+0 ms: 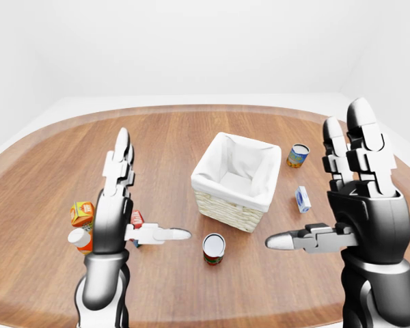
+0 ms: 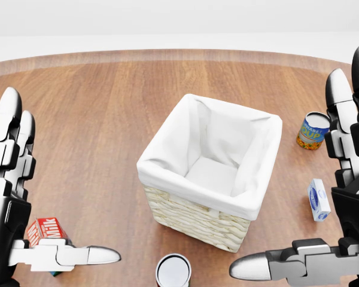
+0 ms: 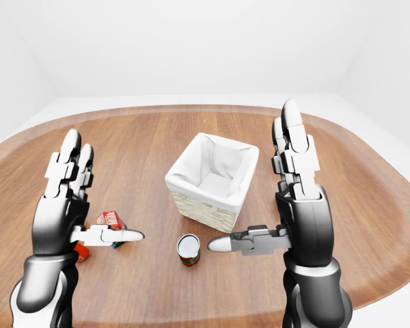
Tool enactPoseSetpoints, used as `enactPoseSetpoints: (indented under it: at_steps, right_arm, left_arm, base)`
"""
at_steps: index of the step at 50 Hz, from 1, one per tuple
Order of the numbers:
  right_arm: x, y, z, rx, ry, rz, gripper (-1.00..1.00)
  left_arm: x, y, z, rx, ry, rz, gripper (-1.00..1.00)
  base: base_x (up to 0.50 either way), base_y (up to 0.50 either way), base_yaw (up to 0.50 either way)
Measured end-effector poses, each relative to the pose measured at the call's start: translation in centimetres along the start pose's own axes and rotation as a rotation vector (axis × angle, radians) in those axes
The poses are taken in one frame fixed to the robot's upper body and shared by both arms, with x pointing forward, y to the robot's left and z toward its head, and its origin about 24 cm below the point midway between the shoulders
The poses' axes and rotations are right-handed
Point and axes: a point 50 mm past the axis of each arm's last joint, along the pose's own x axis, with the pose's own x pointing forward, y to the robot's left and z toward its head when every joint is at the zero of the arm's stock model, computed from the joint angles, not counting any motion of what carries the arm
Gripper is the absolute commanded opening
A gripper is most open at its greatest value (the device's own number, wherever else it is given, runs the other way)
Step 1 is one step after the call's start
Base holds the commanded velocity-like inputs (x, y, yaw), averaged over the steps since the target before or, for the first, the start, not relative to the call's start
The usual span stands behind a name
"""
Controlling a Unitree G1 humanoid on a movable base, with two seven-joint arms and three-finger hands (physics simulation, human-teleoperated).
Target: Pick the milk and place it in the basket.
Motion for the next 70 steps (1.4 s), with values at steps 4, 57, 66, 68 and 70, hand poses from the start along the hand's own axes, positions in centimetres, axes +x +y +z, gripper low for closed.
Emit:
enactPoseSetpoints:
  at_steps: [4,57,66,68,70]
  right_arm:
    - [0.0,0.0,0.0,0.001,0.000,-0.001,1.00]
    - [0.1,-0.2,-0.1,0.004,-0.004,-0.014,1.00]
    - [0.2,-0.2,-0.1,0.003,-0.002,-0.014,1.00]
    - [0.2,-0.2,-0.2,0.003,-0.001,-0.014,1.00]
    - [0.2,-0.2,-0.2,0.003,-0.001,-0.014,1.00]
  left_arm:
    - [-0.2,0.3,-0.2,0.022,0.014,-0.001,1.00]
    - [0.4,3.0,-9.6,0.152,0.299,0.089,1.00]
    - [-0.1,3.2,-10.4,0.202,0.322,0.076,1.00]
    - [-0.2,3.1,-10.5,0.210,0.325,0.073,1.00]
    - [-0.3,3.1,-10.7,0.218,0.333,0.071,1.00]
  base:
    - [0.00,0.00,0.00]
    - [0.00,0.00,0.00]
    - [0.00,0.00,0.00]
    - [0.00,0.00,0.00]
    - [0.00,0.00,0.00]
